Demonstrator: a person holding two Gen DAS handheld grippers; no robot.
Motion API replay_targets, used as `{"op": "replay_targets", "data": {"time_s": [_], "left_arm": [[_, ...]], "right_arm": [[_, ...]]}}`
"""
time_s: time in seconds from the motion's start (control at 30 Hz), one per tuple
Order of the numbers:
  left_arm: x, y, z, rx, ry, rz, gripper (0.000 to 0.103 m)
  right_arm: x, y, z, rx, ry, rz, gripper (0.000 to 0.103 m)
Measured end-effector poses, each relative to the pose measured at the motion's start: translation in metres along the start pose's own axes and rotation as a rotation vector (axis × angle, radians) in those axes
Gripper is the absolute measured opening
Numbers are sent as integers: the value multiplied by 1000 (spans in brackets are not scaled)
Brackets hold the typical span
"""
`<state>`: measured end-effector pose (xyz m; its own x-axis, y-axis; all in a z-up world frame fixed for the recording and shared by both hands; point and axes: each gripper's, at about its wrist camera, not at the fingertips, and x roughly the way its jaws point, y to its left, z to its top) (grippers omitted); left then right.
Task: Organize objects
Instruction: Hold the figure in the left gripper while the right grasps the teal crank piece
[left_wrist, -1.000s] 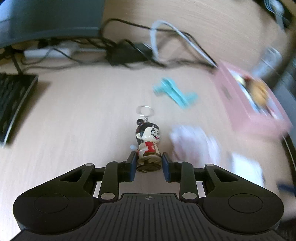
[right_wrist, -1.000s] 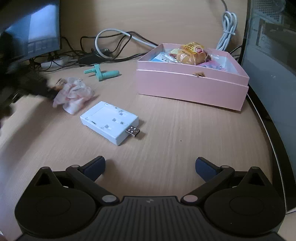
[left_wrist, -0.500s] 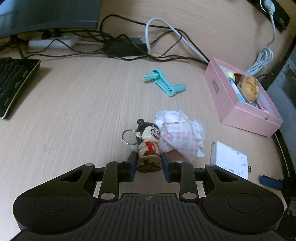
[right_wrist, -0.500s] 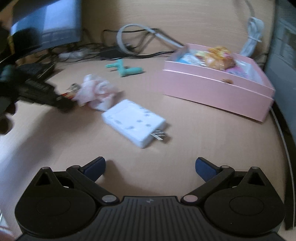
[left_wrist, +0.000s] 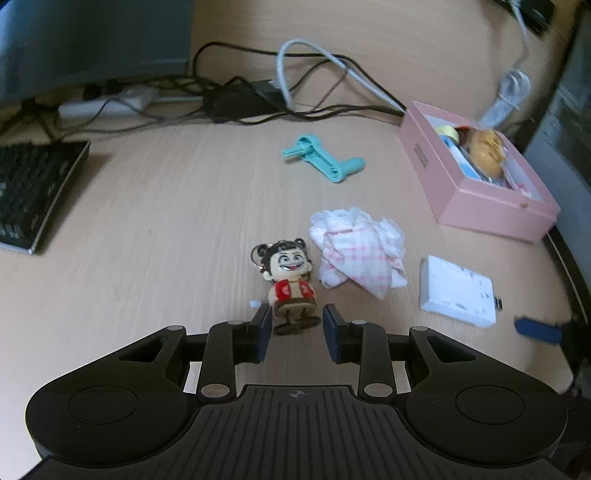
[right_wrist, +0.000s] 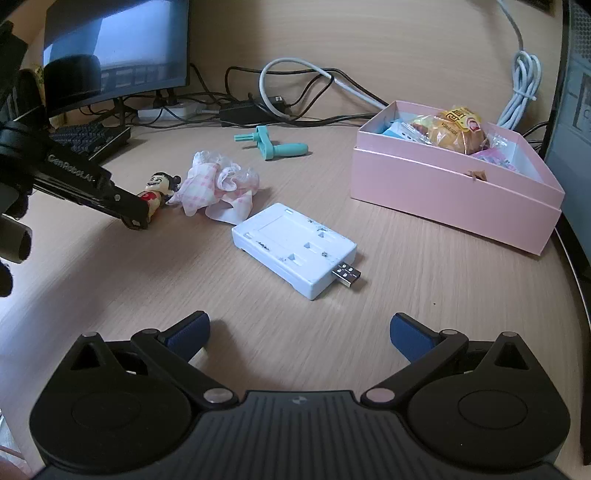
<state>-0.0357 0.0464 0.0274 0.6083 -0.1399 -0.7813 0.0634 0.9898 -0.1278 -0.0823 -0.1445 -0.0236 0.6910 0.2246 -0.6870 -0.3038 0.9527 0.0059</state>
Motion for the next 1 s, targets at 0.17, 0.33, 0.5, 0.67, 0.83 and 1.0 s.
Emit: {"op": "replay_targets", "data": {"time_s": [0.17, 0.33, 0.5, 0.67, 0.83, 1.0], "left_arm": [[3, -7, -14, 65, 49, -8, 34], [6, -14, -15, 75, 36, -18, 46], [6, -19, -13, 46, 41, -30, 52], [-26, -14, -6, -20, -102, 34, 52], [7, 1, 22, -62, -77, 66, 52], [34, 6, 23, -58, -29, 88, 51]], "right_arm": [[0, 1, -1, 1, -2, -1, 103], [-1, 0, -1, 0, -1, -1, 103], [-1, 1, 0, 0, 1, 0, 103], [-1, 1, 0, 1, 0, 0, 103], [-1, 1, 0, 2, -1, 0, 103], [0, 1, 2, 3, 13, 0, 103]]}}
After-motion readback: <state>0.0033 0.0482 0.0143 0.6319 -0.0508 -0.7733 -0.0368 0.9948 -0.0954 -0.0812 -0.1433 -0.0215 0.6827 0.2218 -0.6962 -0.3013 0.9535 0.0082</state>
